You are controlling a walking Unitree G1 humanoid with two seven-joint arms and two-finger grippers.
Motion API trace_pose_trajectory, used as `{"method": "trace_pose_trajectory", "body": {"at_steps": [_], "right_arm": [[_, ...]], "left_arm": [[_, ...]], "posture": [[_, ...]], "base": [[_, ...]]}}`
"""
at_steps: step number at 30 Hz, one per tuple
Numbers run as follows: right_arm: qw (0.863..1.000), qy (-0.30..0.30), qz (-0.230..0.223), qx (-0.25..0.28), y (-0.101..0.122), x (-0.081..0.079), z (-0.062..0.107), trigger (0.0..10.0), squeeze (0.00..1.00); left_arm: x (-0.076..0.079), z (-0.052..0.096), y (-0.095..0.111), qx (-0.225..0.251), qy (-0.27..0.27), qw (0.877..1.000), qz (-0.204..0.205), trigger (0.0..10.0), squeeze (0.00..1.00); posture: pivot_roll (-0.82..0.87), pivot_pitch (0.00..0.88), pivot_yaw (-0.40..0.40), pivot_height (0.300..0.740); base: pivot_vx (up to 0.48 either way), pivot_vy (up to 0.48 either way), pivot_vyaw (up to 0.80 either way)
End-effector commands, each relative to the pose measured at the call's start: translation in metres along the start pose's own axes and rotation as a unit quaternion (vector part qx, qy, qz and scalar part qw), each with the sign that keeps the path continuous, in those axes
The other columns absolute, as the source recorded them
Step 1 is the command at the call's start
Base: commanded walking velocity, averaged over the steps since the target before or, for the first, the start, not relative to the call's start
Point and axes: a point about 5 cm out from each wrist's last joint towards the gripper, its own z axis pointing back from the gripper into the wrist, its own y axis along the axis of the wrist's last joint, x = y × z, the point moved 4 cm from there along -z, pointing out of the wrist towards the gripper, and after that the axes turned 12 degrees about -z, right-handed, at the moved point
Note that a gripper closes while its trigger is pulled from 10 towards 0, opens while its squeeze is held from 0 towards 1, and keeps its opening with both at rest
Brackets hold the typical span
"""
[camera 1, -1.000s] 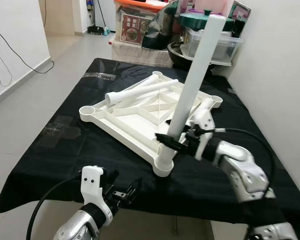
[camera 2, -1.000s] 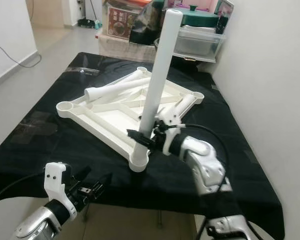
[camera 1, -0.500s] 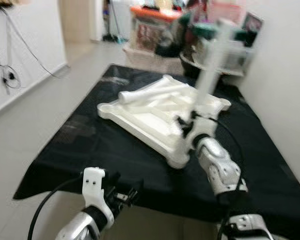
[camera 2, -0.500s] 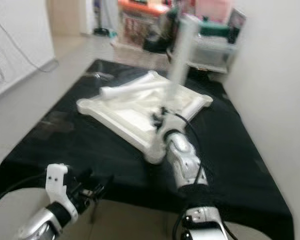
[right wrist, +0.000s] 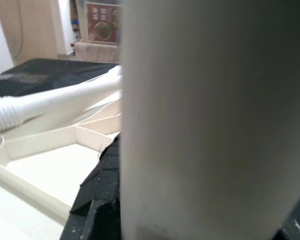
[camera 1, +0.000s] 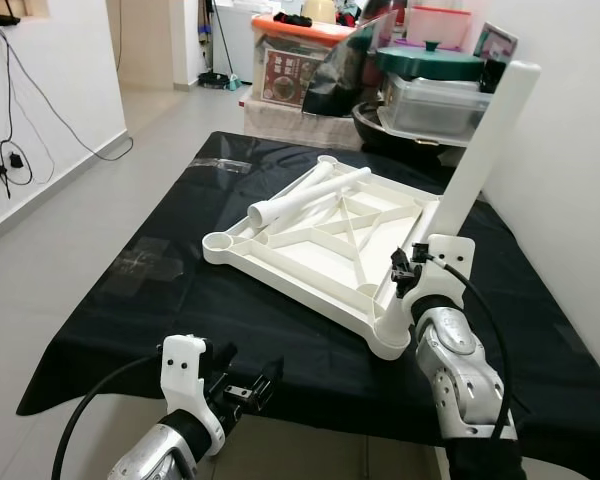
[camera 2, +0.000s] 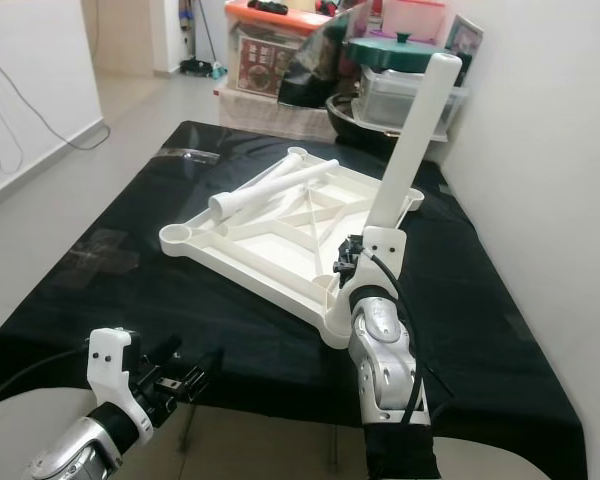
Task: Building children table
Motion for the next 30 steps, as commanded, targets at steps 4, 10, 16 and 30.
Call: {"method": "trace_pose_trajectory", "body": {"at_steps": [4, 10, 16, 30], "right_arm": [[0.987, 0.157, -0.028, -0.033, -0.005, -0.032, -0.002, 10.0, 0.0], [0.927, 0.372, -0.007, -0.056, 0.008, -0.054, -0.006, 10.0, 0.0], [0.877, 0.473, 0.006, -0.087, 0.013, -0.063, -0.008, 10.0, 0.0], [0.9, 0.426, 0.017, -0.085, 0.01, -0.052, -0.031, 0.3, 0.0]], "left_arm": [[-0.001, -0.002, -0.003, -0.006, 0.0, 1.0, 0.004, 10.0, 0.0], [-0.004, -0.004, -0.001, -0.001, 0.001, 1.0, -0.008, 10.0, 0.0], [-0.002, -0.005, 0.001, 0.003, 0.0, 1.0, -0.011, 10.0, 0.0], [0.001, -0.004, 0.0, 0.001, -0.002, 1.0, -0.005, 10.0, 0.0]], "posture": [[0.1, 0.0, -0.138, 0.74], [0.14, 0.0, -0.175, 0.74], [0.15, 0.0, -0.196, 0.74], [0.15, 0.0, -0.196, 0.74]], "base": [[0.0, 0.0, 0.0], [0.0, 0.0, 0.0], [0.0, 0.0, 0.0], [0.0, 0.0, 0.0]]}}
